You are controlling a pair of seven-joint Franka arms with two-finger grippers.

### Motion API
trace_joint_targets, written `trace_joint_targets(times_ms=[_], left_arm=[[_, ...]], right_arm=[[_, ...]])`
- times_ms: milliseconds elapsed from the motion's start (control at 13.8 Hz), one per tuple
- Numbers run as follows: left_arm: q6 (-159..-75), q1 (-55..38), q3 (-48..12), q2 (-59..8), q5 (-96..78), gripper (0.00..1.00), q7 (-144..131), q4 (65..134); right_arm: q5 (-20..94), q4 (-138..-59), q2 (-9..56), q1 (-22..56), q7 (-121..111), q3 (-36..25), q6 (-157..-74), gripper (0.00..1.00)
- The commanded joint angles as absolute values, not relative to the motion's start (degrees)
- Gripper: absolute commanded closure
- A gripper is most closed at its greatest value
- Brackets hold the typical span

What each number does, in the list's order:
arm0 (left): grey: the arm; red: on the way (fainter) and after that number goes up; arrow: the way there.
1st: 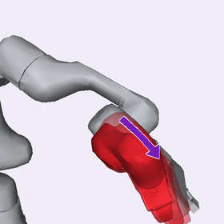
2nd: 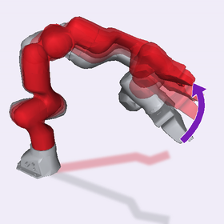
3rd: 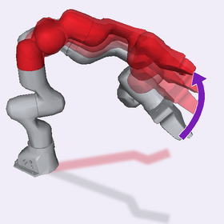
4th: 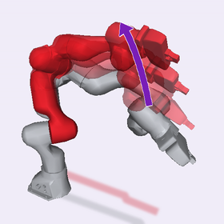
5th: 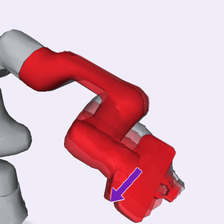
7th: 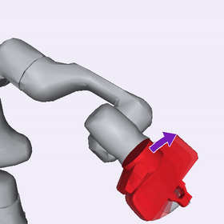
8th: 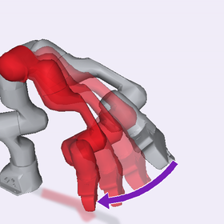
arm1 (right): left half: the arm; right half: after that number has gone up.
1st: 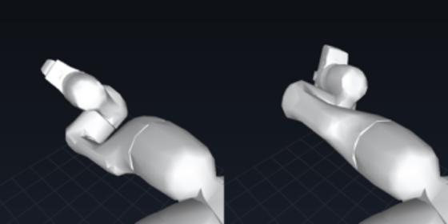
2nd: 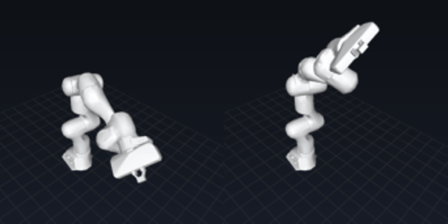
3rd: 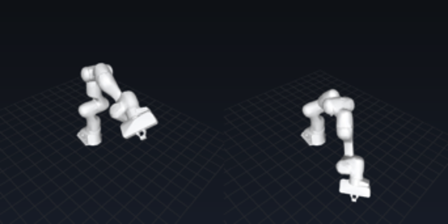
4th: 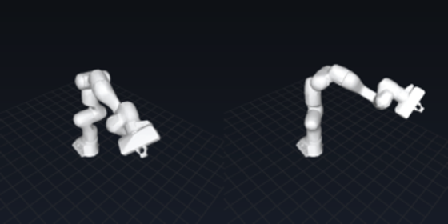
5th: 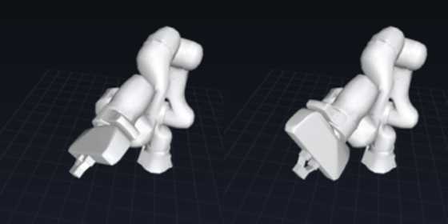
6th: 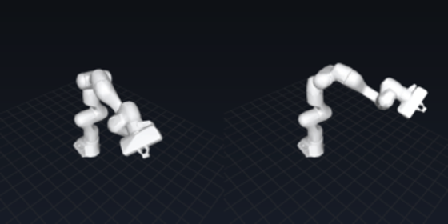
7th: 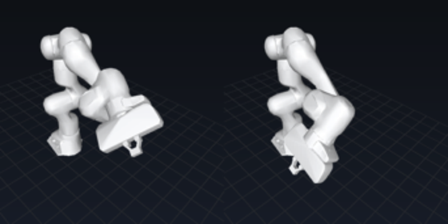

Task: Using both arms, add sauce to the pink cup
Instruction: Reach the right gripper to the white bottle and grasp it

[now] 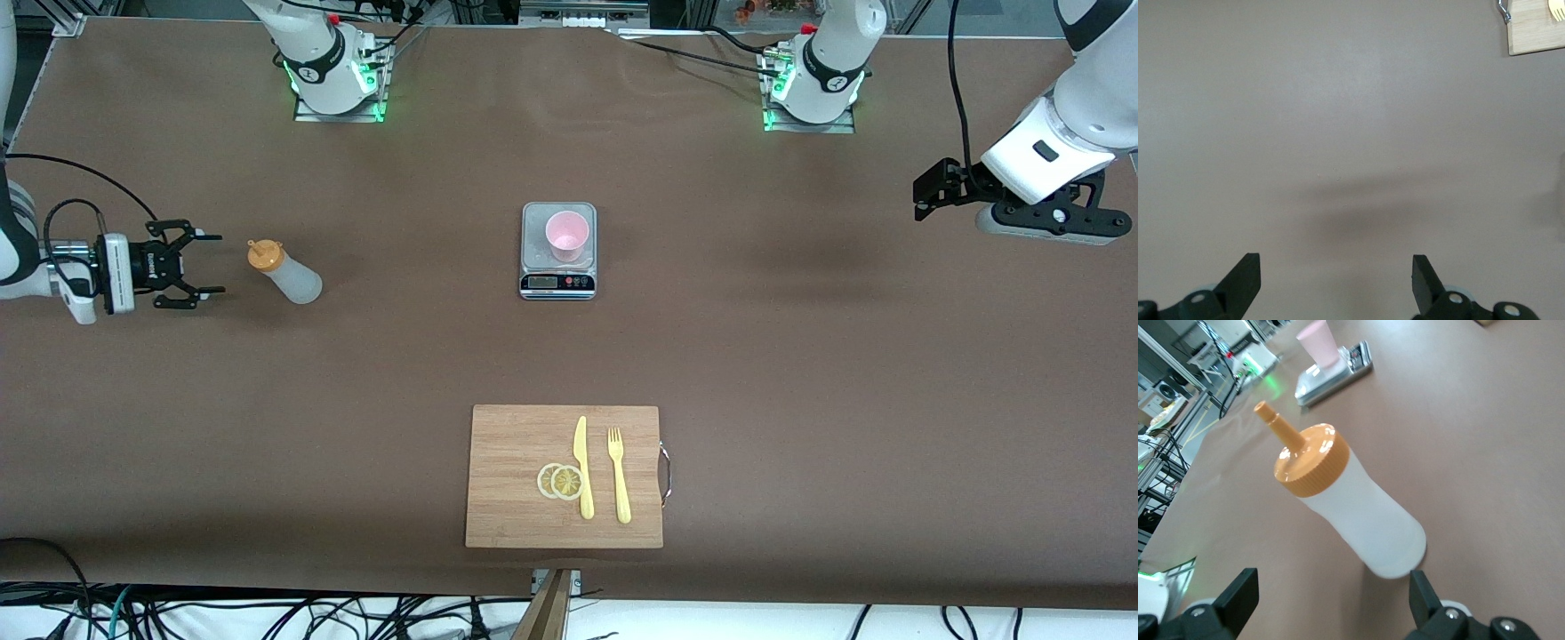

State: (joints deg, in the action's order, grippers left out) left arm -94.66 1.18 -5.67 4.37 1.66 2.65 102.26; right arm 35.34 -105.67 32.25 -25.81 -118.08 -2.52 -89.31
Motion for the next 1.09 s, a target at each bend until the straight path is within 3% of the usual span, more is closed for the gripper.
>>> trace_joint_targets(times_ms=[0, 1015], left_arm=[[-92.64, 0.88, -5.36, 2.46, 0.53, 0.00, 3.87, 98.70], [-92.11, 0.97, -6.94, 2.37, 0.88, 0.00, 3.87, 98.61]], right_arm=[[38.40, -109.50, 31.73, -27.94, -125.14, -1.93, -89.91, 0.00], [52.29, -109.95, 37.44, -26.99, -143.08, -1.05, -88.07, 0.00]])
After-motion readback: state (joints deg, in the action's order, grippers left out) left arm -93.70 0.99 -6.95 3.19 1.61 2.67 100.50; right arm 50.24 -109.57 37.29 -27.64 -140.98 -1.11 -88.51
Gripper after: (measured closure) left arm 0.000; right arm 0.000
